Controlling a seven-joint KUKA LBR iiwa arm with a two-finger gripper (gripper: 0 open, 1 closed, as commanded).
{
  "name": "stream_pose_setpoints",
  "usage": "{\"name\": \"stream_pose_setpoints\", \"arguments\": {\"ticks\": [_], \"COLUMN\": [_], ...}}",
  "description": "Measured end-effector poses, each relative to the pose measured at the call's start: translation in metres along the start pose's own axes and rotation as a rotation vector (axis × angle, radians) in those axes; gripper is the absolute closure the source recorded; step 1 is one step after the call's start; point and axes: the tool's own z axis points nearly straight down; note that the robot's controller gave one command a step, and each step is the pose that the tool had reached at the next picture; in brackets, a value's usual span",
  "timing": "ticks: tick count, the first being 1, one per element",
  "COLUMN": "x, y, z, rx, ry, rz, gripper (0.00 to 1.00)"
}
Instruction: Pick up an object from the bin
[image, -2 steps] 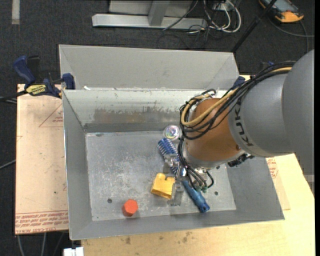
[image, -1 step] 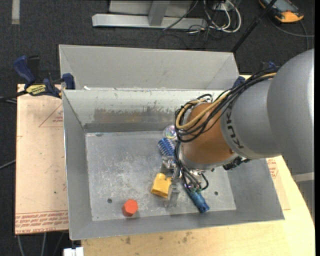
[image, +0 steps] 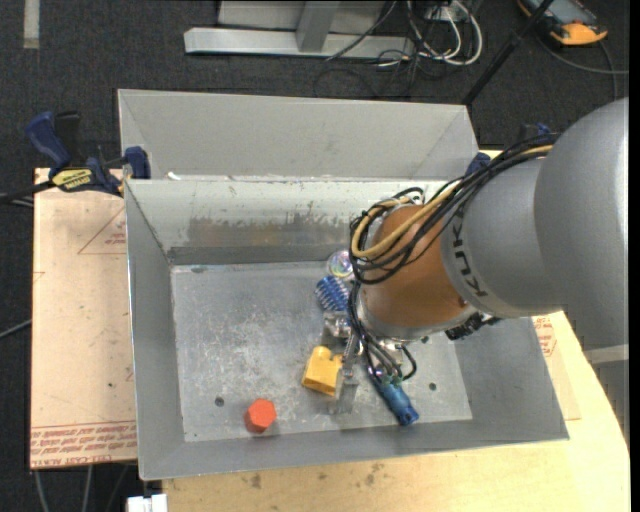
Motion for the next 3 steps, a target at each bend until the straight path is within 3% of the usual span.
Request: {"name": "stream_pose_setpoints", "arguments": {"ticks": [1, 3], "x": [-0.001, -0.005], "y": [0.000, 0.002], "z": [-0.001, -0.134], "rx": [-0.001, 0.000], "ry": [-0.002, -0.012], "rz": [0.001, -0.001], "gripper": [1.00, 1.00]}}
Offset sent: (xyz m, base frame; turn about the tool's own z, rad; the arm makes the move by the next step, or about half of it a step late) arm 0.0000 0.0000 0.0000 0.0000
